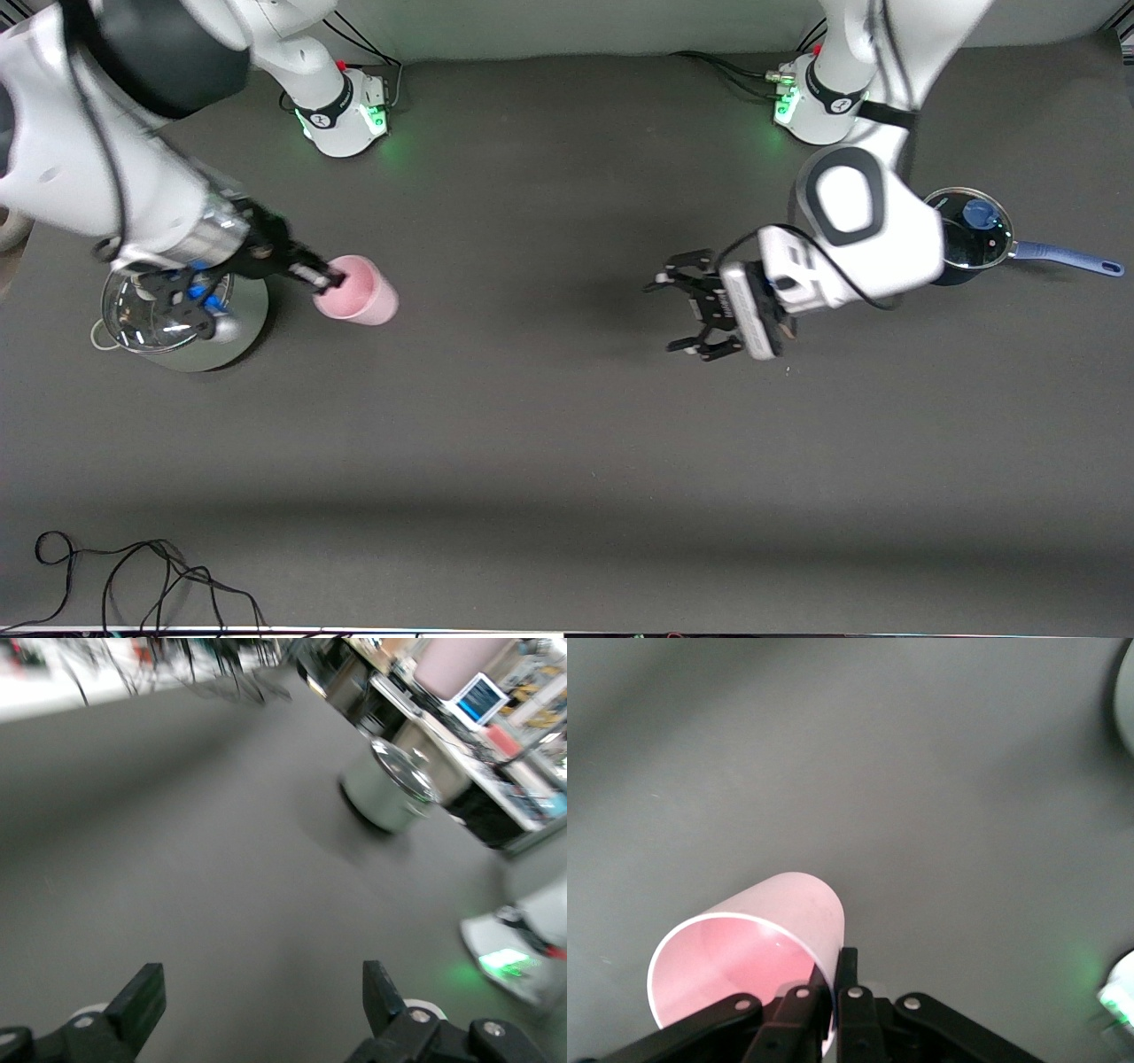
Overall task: Transfer pink cup from left to right arm
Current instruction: 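Open the left gripper and pull it back while the right gripper holds, then lower the pink cup to the table with the right gripper and release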
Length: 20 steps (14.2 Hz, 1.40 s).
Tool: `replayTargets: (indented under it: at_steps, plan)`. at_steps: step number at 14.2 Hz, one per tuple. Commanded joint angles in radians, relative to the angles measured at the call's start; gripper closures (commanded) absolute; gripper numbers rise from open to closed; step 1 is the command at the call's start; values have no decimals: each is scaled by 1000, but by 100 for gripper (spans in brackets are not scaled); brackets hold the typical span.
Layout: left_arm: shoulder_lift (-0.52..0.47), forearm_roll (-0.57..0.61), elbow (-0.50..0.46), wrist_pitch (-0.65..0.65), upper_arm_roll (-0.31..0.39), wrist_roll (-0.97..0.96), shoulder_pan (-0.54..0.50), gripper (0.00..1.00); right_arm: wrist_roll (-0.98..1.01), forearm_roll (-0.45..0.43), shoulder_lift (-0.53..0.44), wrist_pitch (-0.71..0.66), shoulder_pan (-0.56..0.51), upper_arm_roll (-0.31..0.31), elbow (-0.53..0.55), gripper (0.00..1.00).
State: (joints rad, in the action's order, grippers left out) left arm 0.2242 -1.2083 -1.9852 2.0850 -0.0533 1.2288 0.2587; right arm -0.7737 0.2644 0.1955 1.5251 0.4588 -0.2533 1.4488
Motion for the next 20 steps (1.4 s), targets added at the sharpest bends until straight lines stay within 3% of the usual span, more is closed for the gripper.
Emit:
replayTargets:
  at_steps: [1,5,11,17,20]
  plan:
    - [17,239,93,-242,-13,-245,-106,1,196,4,-65,27,12,-96,140,100]
    - [17,572,193,-436,-10,-530,-170,1,329,6,-60,162,12,-165,293,100]
    - [15,910,391,-643,-8,-647,-248,1,431,6,-4,450,8,-170,482,100]
    - [-2,1136,500,-763,-11,-915,-292,1,560,22,119,694,-15,-192,610,100]
    - [-20,1174,513,-789,-10,-1011,-294,0,622,68,174,796,-29,-190,645,100]
